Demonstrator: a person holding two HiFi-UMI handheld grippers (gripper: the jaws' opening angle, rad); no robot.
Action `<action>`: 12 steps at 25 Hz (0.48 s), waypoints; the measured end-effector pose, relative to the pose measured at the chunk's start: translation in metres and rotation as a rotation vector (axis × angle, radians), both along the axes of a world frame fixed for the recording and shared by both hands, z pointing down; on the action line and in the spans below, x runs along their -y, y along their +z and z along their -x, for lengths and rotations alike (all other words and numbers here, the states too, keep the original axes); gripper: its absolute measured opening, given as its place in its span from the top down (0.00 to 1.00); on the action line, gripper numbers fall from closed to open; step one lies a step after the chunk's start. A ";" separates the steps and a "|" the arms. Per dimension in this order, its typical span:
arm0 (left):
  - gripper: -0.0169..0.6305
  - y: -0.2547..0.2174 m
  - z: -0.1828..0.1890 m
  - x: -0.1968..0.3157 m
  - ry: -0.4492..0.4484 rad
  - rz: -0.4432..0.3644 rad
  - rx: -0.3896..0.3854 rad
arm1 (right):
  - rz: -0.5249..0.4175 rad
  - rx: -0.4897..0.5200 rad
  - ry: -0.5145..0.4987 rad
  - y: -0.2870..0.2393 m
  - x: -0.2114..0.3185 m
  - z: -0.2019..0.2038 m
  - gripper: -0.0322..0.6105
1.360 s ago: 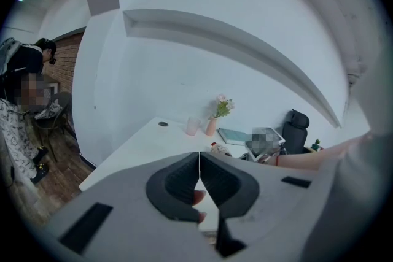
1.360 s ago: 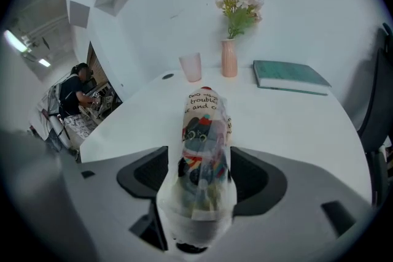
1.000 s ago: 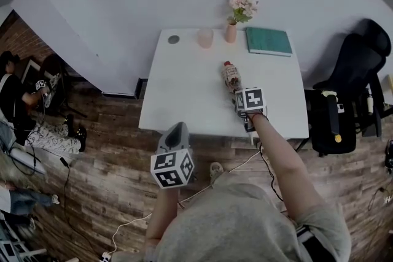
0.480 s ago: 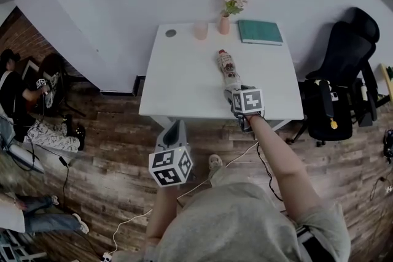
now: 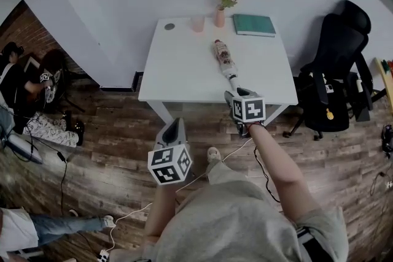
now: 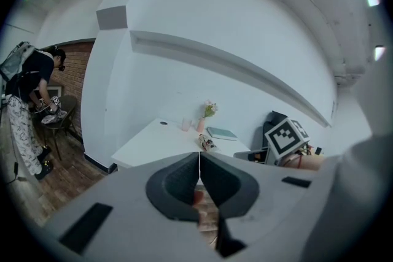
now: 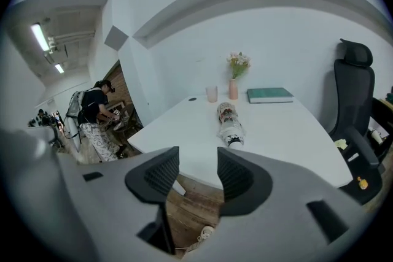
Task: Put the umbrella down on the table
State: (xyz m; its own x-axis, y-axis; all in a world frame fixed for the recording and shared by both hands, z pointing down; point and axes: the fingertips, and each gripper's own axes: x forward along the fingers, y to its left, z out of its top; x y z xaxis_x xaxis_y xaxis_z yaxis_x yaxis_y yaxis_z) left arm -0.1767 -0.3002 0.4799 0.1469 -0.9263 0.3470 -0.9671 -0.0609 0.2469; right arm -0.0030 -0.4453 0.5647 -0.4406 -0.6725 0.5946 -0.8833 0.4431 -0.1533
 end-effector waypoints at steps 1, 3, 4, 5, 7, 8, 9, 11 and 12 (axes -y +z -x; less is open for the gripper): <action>0.96 -0.001 -0.001 -0.006 0.001 -0.001 0.001 | -0.009 0.004 0.007 -0.003 -0.008 -0.003 0.66; 0.96 -0.002 -0.004 -0.019 0.004 -0.005 0.001 | -0.024 0.016 0.023 -0.008 -0.024 -0.007 0.70; 0.96 -0.002 -0.005 -0.025 0.005 -0.008 0.001 | -0.030 0.021 0.029 -0.010 -0.033 -0.010 0.72; 0.96 -0.003 -0.007 -0.032 0.007 -0.011 0.001 | -0.037 0.024 0.035 -0.013 -0.041 -0.013 0.74; 0.96 -0.003 -0.009 -0.044 0.009 -0.015 0.000 | -0.053 0.029 0.042 -0.017 -0.058 -0.017 0.76; 0.96 -0.003 -0.010 -0.051 0.009 -0.016 -0.001 | -0.058 0.029 0.045 -0.019 -0.067 -0.019 0.78; 0.96 -0.003 -0.010 -0.057 0.008 -0.017 -0.002 | -0.061 0.030 0.048 -0.020 -0.076 -0.021 0.79; 0.96 -0.003 -0.013 -0.070 0.007 -0.020 -0.004 | -0.066 0.038 0.057 -0.022 -0.094 -0.026 0.82; 0.96 -0.004 -0.014 -0.076 0.008 -0.022 -0.005 | -0.069 0.047 0.060 -0.024 -0.103 -0.028 0.83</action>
